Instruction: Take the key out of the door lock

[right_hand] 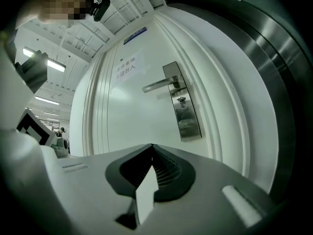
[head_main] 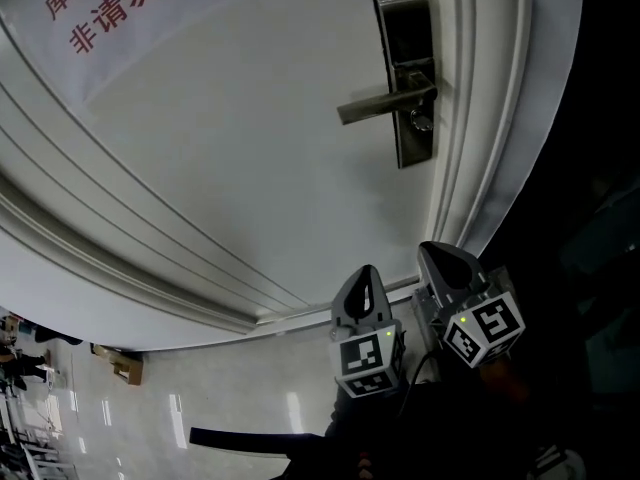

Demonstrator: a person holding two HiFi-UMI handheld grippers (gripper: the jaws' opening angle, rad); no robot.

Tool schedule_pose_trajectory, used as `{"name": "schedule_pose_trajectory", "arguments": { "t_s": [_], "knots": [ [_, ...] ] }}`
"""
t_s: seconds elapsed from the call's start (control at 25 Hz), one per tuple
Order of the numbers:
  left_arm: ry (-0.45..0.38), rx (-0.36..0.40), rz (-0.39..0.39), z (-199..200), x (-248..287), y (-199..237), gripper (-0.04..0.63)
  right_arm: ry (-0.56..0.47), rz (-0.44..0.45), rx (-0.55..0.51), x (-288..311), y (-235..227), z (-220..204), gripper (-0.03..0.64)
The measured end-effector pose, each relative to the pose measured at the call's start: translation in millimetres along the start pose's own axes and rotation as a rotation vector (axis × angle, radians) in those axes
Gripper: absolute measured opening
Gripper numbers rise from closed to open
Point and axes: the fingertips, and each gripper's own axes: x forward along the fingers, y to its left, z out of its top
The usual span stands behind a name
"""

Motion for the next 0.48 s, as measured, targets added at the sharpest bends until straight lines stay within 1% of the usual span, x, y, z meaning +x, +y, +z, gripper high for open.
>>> {"name": "schedule_pose_trajectory", "arguments": {
  "t_s": [0.2, 0.32, 0.4, 0.48],
  "knots": [
    [-0.019, 0.020, -0.043, 13, 30, 18, 0.000, -0.130, -0.028, -0.075, 23, -9, 34, 0.003],
    [-0.025, 0.019, -0.067, 20, 45, 28, 0.000, -0.187, -0.052, -0.128, 34, -17, 59, 0.008],
    [-0.030, 0.023, -0.082, 24, 53, 34, 0.000, -0.213, -0.079, -0.180, 40, -25, 73, 0.012],
    [-0.038, 0.024, -0.098, 29, 61, 38, 0.000, -0.227, -0.120, -0.255, 45, -34, 86, 0.020]
  ]
}}
